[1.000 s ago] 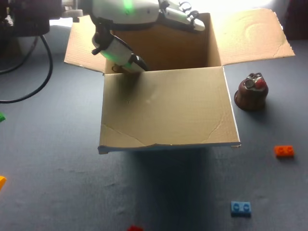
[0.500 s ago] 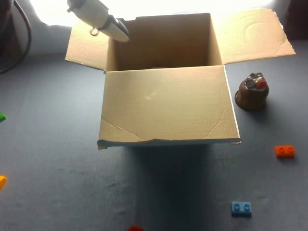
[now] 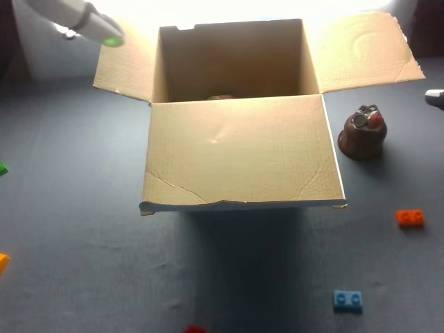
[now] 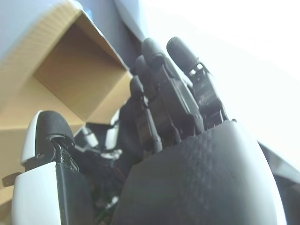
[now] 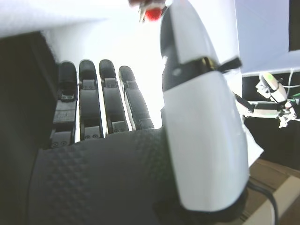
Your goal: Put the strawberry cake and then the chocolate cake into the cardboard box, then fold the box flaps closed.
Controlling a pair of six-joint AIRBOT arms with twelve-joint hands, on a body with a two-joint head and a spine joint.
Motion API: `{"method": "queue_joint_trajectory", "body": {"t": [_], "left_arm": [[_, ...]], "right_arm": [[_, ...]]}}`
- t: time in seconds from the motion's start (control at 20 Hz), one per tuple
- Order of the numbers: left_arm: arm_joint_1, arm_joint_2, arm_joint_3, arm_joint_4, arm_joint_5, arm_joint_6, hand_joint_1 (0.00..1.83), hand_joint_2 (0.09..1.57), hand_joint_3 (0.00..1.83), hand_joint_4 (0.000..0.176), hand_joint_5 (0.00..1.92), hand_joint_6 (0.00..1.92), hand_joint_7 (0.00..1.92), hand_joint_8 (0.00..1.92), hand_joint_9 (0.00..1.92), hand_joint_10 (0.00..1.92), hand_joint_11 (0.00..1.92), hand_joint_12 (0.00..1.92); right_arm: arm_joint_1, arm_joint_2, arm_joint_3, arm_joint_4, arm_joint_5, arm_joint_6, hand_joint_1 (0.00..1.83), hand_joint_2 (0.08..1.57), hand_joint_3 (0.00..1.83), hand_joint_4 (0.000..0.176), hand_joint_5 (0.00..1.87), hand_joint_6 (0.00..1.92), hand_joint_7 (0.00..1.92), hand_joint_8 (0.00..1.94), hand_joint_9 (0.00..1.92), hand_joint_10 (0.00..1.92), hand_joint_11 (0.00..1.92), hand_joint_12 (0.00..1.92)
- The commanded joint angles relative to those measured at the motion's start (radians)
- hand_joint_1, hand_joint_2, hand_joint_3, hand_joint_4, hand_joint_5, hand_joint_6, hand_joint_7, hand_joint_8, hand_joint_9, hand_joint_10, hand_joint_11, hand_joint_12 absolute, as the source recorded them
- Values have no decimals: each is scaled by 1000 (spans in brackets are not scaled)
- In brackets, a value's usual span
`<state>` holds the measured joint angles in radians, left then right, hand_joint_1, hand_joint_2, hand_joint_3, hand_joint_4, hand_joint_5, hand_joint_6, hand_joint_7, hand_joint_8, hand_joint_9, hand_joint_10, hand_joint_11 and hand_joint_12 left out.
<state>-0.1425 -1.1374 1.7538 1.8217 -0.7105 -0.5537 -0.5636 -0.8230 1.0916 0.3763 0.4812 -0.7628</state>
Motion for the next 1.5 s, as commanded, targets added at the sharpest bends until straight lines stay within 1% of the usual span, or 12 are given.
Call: {"method": "queue_joint_trajectory", "body": {"t": [0.0,0.1,0.2,0.35,0.45,0.6,0.8,0.9,0.95,1.1,1.25,1.45], "left_arm": [[-9,17,-3,-59,58,-12,700,1031,0,9,531,15,664,6,741,38,234,1210],[-8,43,-15,-58,123,-52,687,1034,0,7,532,9,658,2,737,31,247,1180],[-8,75,-44,-18,213,-115,704,1030,0,6,543,10,675,7,745,32,251,1175],[-1,125,-98,104,349,-276,696,1040,3,8,539,6,663,0,731,23,238,1176],[20,154,-138,212,415,-417,700,1037,1,6,551,10,668,3,730,22,231,1168],[69,194,-199,275,463,-541,719,1034,0,0,555,9,667,1,725,17,227,1168],[146,241,-279,284,499,-603,701,1033,0,8,546,3,663,0,727,16,224,1177],[157,259,-304,284,501,-604,700,1031,0,8,547,3,666,2,732,18,235,1184],[170,269,-315,284,491,-605,702,1029,0,10,551,5,670,3,732,18,239,1183],[172,284,-328,310,454,-605,691,1036,1,12,550,3,669,2,742,20,256,1177],[185,300,-345,329,445,-605,688,1032,0,11,547,1,666,0,735,16,248,1173],[200,317,-350,334,445,-605,696,1028,0,11,552,3,660,2,730,11,223,1194]], "right_arm": [[15,-2,11,3,138,-5,1117,998,0,0,114,1,170,0,198,13,0,595],[25,-51,41,6,155,-28,1124,995,0,0,101,0,162,2,196,11,0,598],[41,-102,84,28,156,-43,1142,988,0,0,121,6,175,2,208,13,0,627],[61,-169,150,67,144,-51,1100,998,0,0,143,12,164,2,189,4,0,567],[62,-207,177,67,143,-51,1122,992,0,0,145,10,157,1,201,9,0,621],[68,-249,218,75,131,-42,1141,988,0,0,125,1,167,3,213,11,0,658],[90,-296,270,108,94,-37,1147,991,0,0,123,1,192,4,229,13,0,746],[100,-307,279,108,93,-36,1141,996,1,8,116,1,193,2,230,12,0,731],[105,-311,282,108,93,-36,1147,1002,3,4,119,2,178,1,215,5,0,699],[109,-327,299,108,95,-36,1164,989,0,0,116,1,147,0,199,2,0,732],[113,-348,325,109,99,-32,1162,999,2,0,105,0,146,1,187,5,0,637],[113,-369,348,108,106,-34,1148,997,1,0,111,2,152,0,201,9,0,716]]}}
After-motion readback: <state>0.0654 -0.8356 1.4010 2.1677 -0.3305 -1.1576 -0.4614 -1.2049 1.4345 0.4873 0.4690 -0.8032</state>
